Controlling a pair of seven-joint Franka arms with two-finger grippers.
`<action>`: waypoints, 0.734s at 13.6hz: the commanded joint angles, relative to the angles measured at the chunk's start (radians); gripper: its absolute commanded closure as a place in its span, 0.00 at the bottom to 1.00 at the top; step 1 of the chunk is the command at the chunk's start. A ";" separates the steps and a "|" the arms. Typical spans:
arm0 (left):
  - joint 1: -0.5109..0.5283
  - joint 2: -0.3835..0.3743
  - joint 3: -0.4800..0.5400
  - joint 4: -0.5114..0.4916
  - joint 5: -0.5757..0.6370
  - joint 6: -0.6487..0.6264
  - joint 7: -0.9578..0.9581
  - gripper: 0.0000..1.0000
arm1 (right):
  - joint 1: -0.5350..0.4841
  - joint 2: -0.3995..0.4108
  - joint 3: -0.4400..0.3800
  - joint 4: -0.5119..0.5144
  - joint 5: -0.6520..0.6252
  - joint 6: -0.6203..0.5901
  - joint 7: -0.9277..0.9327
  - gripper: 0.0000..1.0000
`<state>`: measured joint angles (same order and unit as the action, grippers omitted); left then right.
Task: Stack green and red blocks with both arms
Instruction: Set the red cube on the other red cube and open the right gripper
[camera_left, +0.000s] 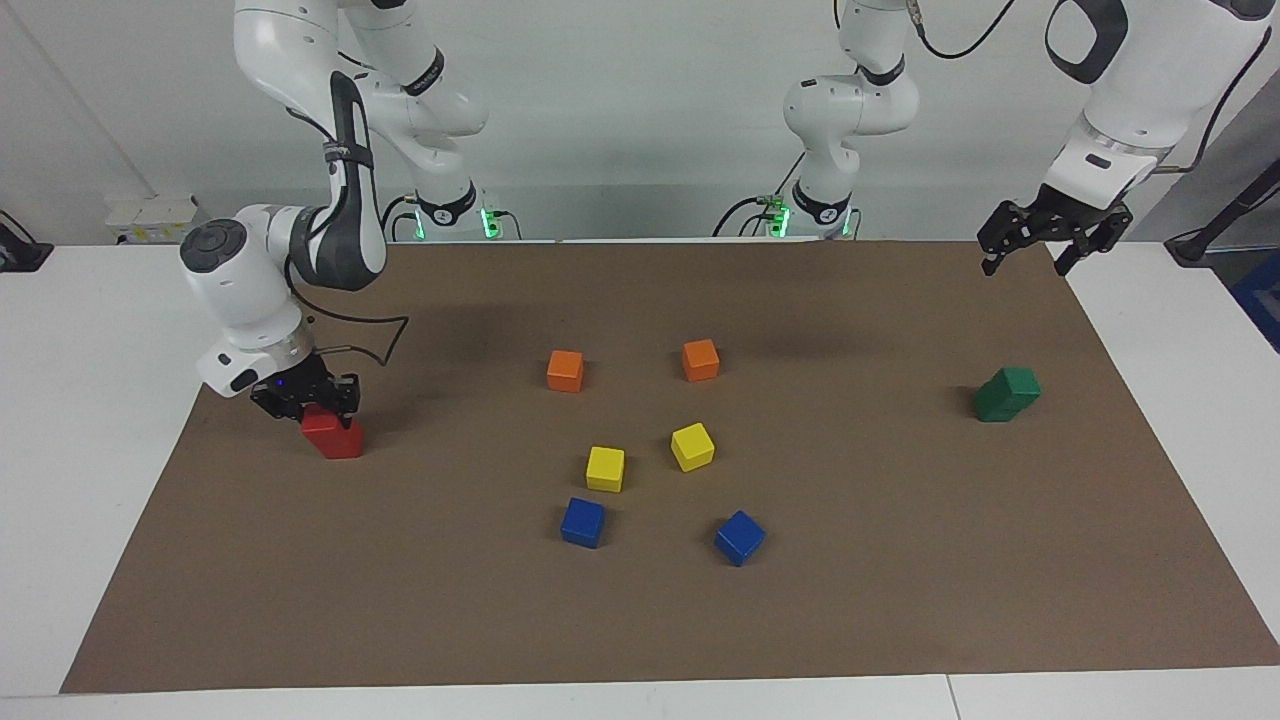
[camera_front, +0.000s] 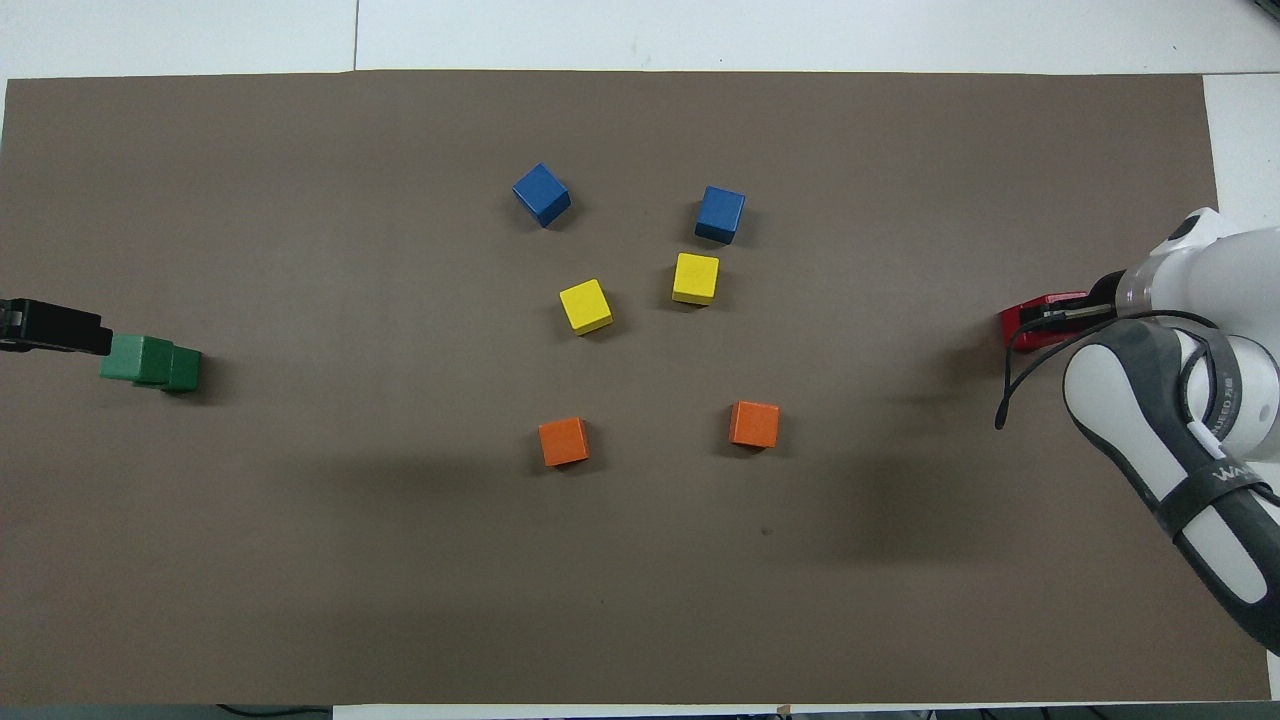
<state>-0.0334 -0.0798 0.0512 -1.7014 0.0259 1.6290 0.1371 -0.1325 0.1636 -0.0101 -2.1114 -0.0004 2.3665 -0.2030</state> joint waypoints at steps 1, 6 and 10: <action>-0.019 0.003 0.015 0.020 -0.009 -0.028 -0.017 0.00 | 0.004 -0.029 -0.001 -0.032 0.003 0.014 0.020 0.00; -0.019 0.002 0.010 0.017 -0.029 -0.015 -0.022 0.00 | 0.005 -0.025 0.012 0.039 0.003 -0.035 0.025 0.00; -0.020 0.002 0.004 0.019 -0.027 -0.014 -0.048 0.00 | 0.005 -0.058 0.085 0.213 0.003 -0.244 0.108 0.00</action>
<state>-0.0355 -0.0798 0.0451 -1.7012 0.0089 1.6290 0.1151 -0.1251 0.1326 0.0498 -1.9870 -0.0003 2.2478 -0.1385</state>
